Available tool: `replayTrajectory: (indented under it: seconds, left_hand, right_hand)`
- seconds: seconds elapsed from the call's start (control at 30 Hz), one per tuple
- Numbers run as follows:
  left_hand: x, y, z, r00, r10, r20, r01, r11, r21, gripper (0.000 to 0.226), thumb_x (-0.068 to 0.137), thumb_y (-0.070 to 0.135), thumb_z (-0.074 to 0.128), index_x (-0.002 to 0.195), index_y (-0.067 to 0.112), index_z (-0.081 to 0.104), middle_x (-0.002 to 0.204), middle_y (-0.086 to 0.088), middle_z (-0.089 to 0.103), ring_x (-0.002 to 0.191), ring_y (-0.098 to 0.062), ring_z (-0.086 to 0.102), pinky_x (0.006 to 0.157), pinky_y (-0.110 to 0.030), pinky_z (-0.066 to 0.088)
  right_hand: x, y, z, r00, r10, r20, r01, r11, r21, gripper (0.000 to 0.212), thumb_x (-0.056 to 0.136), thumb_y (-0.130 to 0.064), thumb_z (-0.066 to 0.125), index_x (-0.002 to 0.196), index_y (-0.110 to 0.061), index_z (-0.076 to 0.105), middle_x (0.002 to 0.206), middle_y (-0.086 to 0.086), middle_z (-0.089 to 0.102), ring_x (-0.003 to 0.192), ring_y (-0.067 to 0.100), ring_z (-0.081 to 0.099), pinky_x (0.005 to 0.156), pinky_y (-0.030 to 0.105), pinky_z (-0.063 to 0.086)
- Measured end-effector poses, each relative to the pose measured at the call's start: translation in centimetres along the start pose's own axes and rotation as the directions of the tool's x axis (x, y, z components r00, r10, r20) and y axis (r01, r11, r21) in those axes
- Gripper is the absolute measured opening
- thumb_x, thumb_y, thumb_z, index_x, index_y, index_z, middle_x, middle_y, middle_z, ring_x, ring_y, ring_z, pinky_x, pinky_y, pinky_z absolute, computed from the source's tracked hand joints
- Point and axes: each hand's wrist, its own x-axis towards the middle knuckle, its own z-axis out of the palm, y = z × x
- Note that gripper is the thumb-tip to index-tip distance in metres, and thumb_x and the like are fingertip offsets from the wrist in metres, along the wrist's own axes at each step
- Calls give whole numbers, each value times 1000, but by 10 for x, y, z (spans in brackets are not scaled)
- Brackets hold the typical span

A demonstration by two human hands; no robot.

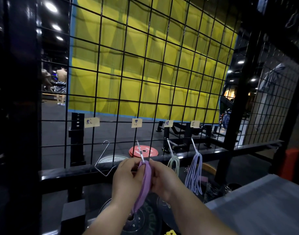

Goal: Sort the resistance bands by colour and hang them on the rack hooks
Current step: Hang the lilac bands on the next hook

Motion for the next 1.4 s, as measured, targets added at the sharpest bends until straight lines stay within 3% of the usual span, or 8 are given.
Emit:
replayTrajectory:
  seconds: [0.33,0.5,0.67,0.8,0.93,1.03,1.2,1.4]
  left_hand:
    - [2,5,5,994,-98,51,107,969,-225,18,89,13,62,80,27,67,86,0,68,82,-19,63,75,-33,49]
    - [0,7,2,994,-87,61,98,975,-201,20,90,12,60,82,30,67,82,7,69,75,-9,63,64,-15,46]
    - [1,10,0,972,-181,149,224,905,-363,28,90,9,55,87,31,71,87,6,72,83,-13,67,77,-30,53]
    - [4,12,-1,948,-276,158,318,811,-492,20,95,25,53,89,26,72,90,7,71,83,-12,63,72,-29,46]
    - [9,7,1,926,-339,167,375,764,-525,22,96,30,55,84,29,73,86,2,61,74,-11,49,68,-27,39]
    - [12,4,0,908,-366,203,416,733,-539,20,95,30,55,85,25,73,84,-3,53,69,-11,44,68,-27,36]
    - [13,1,-1,925,-345,160,378,779,-500,25,96,27,53,78,24,70,81,-4,54,70,-12,46,65,-28,36]
    - [11,3,0,960,-257,112,280,892,-356,27,98,22,47,76,20,62,81,1,64,73,-11,54,66,-28,40]
  right_hand:
    - [-3,-6,-4,995,-47,86,49,999,-18,33,101,-25,44,104,-6,70,90,10,73,84,24,67,78,37,52]
    - [-1,-1,-6,997,-43,58,47,997,-65,34,99,-33,45,105,-10,70,91,8,69,87,26,62,83,39,49]
    - [4,2,-4,991,-127,40,131,982,-137,33,99,-31,48,106,-10,72,106,11,71,102,28,61,100,45,43]
    - [6,-2,-3,984,-173,40,177,969,-173,27,98,-28,51,102,-9,71,88,0,72,77,13,61,72,25,45]
    - [9,-2,-1,979,-205,19,204,949,-241,29,97,-30,54,103,-7,69,85,6,61,73,18,51,65,27,38]
    - [13,-4,0,979,-204,1,195,934,-298,22,95,-33,57,86,-16,66,71,4,51,57,12,39,54,27,29]
    - [12,-8,-7,979,-205,7,194,915,-354,28,98,-31,52,73,-19,58,48,-7,47,41,7,37,46,23,27]
    - [7,14,-12,990,-133,56,144,926,-348,36,101,-33,45,69,-24,57,50,-11,55,44,3,48,49,20,35]
